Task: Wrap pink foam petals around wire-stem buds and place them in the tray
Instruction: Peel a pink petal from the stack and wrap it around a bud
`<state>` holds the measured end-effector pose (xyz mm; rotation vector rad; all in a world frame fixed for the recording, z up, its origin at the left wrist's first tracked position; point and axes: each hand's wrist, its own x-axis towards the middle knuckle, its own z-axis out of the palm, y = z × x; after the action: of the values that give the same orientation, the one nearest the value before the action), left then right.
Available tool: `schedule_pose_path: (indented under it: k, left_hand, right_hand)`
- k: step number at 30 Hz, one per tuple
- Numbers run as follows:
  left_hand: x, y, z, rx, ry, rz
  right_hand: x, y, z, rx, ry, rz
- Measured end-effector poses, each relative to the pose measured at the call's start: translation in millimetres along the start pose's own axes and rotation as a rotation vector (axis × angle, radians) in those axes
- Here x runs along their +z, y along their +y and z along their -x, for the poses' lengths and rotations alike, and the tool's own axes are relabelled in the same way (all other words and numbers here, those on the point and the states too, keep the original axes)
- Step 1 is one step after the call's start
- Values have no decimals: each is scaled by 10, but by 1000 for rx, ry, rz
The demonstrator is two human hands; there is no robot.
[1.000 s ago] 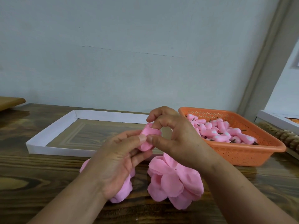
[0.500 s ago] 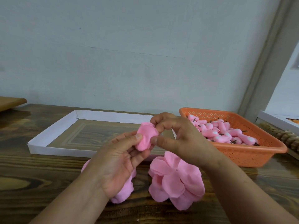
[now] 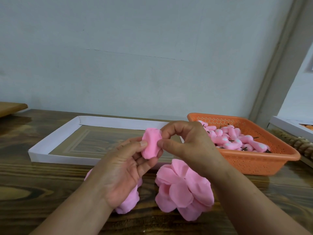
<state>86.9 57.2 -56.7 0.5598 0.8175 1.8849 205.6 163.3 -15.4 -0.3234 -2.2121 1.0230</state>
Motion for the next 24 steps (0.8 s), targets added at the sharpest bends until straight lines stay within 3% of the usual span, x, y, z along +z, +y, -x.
schedule_pose_path:
  k: [10, 24]
  left_hand:
    - [-5, -10, 6, -7, -6, -35]
    - [33, -34, 30, -8, 2, -57]
  right_hand:
    - [57, 14, 5, 6, 73, 26]
    - [-57, 7, -17, -116, -130, 21]
